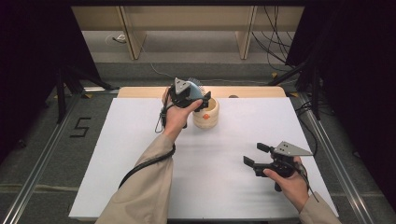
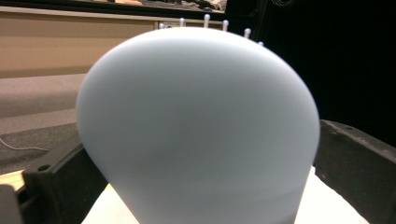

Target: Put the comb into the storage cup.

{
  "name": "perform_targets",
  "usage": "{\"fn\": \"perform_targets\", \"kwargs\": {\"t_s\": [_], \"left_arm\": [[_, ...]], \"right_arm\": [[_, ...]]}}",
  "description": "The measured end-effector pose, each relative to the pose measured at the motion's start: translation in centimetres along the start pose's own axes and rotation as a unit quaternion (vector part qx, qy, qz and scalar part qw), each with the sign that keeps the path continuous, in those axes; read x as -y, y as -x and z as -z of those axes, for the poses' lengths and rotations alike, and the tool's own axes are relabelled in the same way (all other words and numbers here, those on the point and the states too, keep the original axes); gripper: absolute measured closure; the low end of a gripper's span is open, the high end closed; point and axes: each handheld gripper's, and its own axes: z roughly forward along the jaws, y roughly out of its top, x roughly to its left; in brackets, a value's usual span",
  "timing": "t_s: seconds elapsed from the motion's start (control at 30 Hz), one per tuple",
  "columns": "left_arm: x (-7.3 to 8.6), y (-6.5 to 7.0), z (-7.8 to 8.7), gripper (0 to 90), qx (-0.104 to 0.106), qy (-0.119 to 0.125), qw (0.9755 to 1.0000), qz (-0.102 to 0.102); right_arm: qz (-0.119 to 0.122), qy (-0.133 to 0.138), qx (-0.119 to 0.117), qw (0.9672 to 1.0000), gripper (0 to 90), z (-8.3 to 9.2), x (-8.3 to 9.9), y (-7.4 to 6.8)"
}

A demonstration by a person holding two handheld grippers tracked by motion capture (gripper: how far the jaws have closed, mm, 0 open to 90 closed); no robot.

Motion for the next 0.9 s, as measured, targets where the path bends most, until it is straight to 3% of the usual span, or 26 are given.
{"fn": "perform_targets", "kwargs": {"t_s": [0.6,0.9], "left_arm": [[-0.5,0.4,1.5,0.0,0.002,-0.003,0.9997,-0.023],[-0.6,-0.2,2.3,0.0,0.000,-0.002,0.9998,-0.020]], "right_arm": [[-0.001,-0.003,0.000,1.0000,16.1,-0.1,0.1,0.0],[0.000,-0.004,0.001,1.0000,16.1,-0.1,0.1,0.0]]}}
